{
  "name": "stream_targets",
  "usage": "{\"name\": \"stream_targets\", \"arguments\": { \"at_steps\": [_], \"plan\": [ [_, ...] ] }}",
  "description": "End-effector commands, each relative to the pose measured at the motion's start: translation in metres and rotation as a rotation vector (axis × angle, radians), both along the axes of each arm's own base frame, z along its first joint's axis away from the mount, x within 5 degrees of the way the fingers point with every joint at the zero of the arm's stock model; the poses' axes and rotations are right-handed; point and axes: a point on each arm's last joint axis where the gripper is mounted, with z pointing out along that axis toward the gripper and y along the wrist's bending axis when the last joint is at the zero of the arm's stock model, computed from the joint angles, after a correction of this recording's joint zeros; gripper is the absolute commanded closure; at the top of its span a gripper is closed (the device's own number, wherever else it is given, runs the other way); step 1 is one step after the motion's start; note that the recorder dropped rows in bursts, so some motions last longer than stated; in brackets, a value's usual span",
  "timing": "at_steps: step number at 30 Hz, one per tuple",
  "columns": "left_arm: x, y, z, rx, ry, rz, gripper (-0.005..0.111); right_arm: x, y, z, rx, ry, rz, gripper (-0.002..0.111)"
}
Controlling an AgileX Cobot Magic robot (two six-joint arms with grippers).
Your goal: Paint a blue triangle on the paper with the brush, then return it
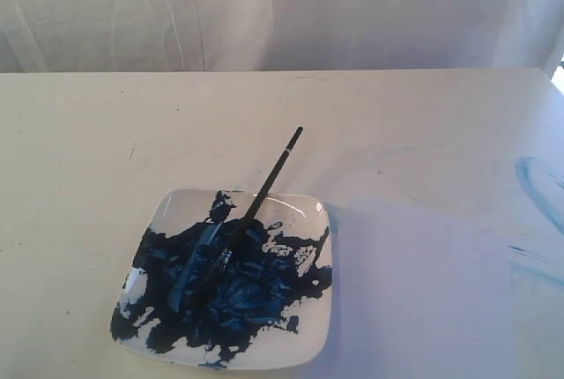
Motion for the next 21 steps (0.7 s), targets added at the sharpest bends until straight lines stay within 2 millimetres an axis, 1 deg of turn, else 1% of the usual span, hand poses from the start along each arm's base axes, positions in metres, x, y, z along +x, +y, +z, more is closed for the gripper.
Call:
{"name": "stream_targets", "arguments": {
  "at_steps": [1,4,6,7,10,11,14,15,16,17,18,19,20,21],
  "plan": [
    [0.000,-0.001,-0.002,-0.016,0.004,-0.005,0.107,0.000,0.000,0.010,-0.039,-0.119,0.005,0.108],
    [0.000,-0.001,-0.002,-0.016,0.004,-0.005,0.107,0.000,0.001,0.012,-0.034,-0.141,0.005,0.108],
    [0.000,-0.001,-0.002,-0.016,0.004,-0.005,0.107,-0.001,0.001,0.015,0.027,-0.163,0.008,0.108],
    [0.000,-0.001,-0.002,-0.016,0.004,-0.005,0.107,-0.001,0.000,0.018,0.114,-0.189,0.011,0.108],
    [0.000,-0.001,-0.002,-0.016,0.004,-0.005,0.107,-0.004,-0.003,0.030,0.594,-0.280,0.043,0.108],
    [0.000,-0.001,-0.002,-0.016,0.004,-0.005,0.107,-0.005,-0.004,0.033,0.729,-0.303,0.059,0.108],
    [0.000,-0.001,-0.002,-0.016,0.004,-0.005,0.107,-0.006,-0.005,0.037,0.907,-0.329,0.101,0.108],
    [0.000,-0.001,-0.002,-0.016,0.004,-0.005,0.107,-0.007,-0.005,0.039,1.030,-0.328,0.129,0.108],
    [0.000,-0.001,-0.002,-0.016,0.004,-0.005,0.107,-0.007,-0.005,0.039,1.078,-0.322,0.141,0.108],
    [0.000,-0.001,-0.002,-0.016,0.004,-0.005,0.107,-0.008,-0.004,0.046,1.073,-0.327,0.166,0.108],
    [0.000,-0.001,-0.002,-0.016,0.004,-0.005,0.107,-0.008,-0.002,0.055,1.026,-0.320,0.171,0.108],
    [0.000,-0.001,-0.002,-0.016,0.004,-0.005,0.107,-0.004,0.001,0.077,0.948,-0.251,0.159,0.108],
    [0.000,-0.001,-0.002,-0.016,0.004,-0.005,0.107,0.001,0.003,0.090,0.896,-0.204,0.145,0.108],
    [0.000,-0.001,-0.002,-0.016,0.004,-0.005,0.107,0.017,0.007,0.113,0.787,-0.098,0.110,0.108]
  ]
}}
